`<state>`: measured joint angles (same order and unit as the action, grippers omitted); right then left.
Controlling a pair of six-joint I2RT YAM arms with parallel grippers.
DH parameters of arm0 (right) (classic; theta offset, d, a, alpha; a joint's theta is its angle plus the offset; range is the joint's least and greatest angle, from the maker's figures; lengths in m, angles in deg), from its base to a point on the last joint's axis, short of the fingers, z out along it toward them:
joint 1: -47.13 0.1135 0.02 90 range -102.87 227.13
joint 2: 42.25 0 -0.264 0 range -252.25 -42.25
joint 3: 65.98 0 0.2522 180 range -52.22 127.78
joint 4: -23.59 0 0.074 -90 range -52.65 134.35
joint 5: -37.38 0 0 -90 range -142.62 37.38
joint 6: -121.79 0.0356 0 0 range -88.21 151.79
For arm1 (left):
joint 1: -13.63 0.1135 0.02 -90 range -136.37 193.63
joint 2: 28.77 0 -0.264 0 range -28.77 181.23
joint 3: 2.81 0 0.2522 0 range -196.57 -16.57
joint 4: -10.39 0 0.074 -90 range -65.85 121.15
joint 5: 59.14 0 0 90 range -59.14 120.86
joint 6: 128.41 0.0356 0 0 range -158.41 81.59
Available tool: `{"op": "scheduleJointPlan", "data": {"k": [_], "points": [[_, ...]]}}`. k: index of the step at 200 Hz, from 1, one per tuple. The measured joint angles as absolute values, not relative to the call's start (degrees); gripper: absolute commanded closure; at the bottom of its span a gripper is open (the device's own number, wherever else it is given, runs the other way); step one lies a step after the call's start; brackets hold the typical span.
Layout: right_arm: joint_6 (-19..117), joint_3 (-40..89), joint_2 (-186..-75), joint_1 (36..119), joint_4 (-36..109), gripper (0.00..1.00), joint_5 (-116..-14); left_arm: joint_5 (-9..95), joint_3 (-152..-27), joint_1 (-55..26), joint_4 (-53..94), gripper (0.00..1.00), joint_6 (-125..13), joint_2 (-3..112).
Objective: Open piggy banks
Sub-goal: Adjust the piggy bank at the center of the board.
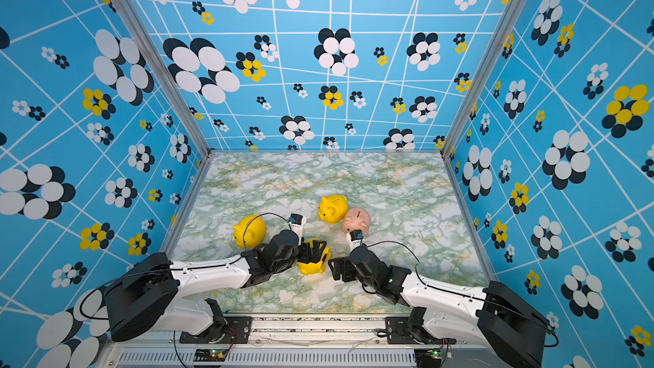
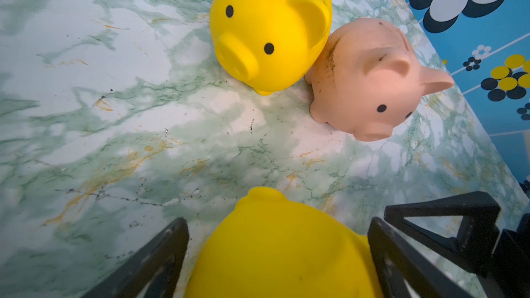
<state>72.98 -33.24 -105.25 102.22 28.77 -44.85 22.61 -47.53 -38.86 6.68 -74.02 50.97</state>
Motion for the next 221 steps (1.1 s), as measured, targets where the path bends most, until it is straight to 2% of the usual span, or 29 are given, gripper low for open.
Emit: {"op": "scheduleJointPlan", "data": {"k": [54,113,176,221], "points": [[73.2,-33.2,-107.7,102.2,26.5,0.09,-46.0,23.9,-51.9,-37.3,20.9,0.01,-67.6,47.7],[73.4,-33.2,-108.3,102.2,25.7,0.1,-47.2,25.9,-52.6,-35.1,24.5,0.01,-64.7,42.1],[73.4,-33.1,-110.0,102.2,24.6,0.1,-47.6,26.5,-47.2,-35.1,19.5,0.01,-64.6,39.1],[73.4,-32.8,-110.3,102.2,24.6,0.1,-47.8,25.0,-40.7,-35.1,6.8,0.01,-65.6,40.6]]}}
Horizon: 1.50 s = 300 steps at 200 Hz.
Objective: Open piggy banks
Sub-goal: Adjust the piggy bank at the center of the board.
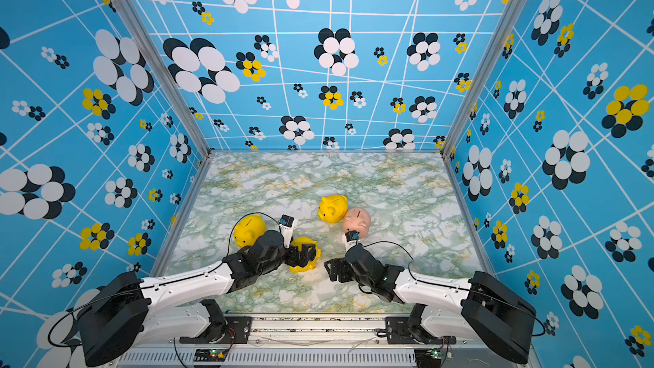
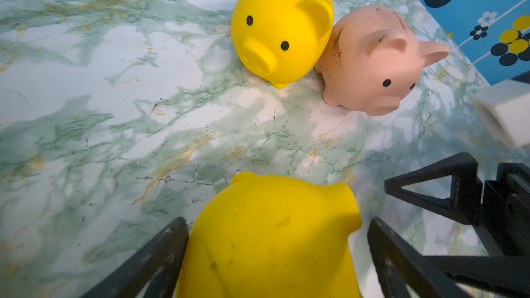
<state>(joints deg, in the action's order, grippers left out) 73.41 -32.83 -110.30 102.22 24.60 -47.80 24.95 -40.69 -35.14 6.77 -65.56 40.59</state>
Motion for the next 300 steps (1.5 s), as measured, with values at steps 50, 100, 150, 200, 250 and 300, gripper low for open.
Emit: {"op": "scheduleJointPlan", "data": {"k": [50,100,150,200,250,300], "points": [[73.4,-32.8,-110.2,102.2,24.6,0.1,-47.9,24.4,-39.2,-35.1,-0.8,0.01,-67.4,43.4],[73.3,-32.4,-106.9,102.2,25.2,0.08,-48.3,27.1,-39.7,-34.2,1.0,0.01,-68.9,43.1],[72.2,-31.8,-103.9,102.2,26.2,0.16,-48.8,35.5,-39.4,-31.1,2.0,0.01,-69.3,42.4],[71.0,-31.6,-104.7,102.2,23.0,0.39,-52.8,40.4,-37.7,-29.5,-0.1,0.01,-69.3,41.9],[71.9,-30.9,-110.2,102.2,18.4,0.55,-56.5,41.0,-37.1,-29.5,-2.8,0.01,-69.5,42.9],[71.7,-29.0,-113.1,102.2,15.1,0.67,-57.3,41.8,-36.5,-29.5,-5.6,0.01,-70.4,43.9]]}}
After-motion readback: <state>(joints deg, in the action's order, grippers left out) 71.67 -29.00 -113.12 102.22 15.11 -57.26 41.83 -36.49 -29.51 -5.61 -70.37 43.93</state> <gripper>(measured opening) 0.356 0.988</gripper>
